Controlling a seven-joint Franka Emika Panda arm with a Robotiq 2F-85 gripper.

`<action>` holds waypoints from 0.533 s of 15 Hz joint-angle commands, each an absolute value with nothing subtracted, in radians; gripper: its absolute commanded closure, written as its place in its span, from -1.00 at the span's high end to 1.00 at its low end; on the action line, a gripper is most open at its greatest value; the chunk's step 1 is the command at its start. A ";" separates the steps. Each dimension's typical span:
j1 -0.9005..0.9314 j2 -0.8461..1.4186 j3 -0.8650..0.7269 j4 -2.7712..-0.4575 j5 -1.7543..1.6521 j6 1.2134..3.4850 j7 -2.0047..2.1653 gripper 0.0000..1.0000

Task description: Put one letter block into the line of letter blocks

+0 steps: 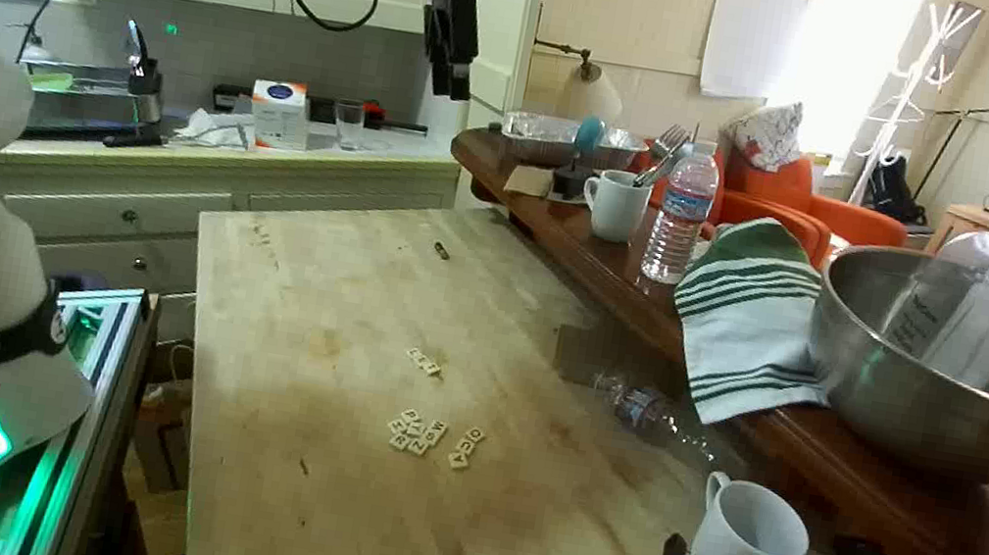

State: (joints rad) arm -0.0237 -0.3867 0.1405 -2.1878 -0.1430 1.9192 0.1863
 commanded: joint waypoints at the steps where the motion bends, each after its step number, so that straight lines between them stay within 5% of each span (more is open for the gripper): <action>1: -0.007 -0.385 0.126 -2.186 -0.149 1.916 0.191 1.00; 8: -0.035 -0.370 0.124 -2.207 -0.188 1.913 0.237 1.00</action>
State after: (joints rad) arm -0.0238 -0.3858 0.1387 -2.1883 -0.1441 1.9190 0.1873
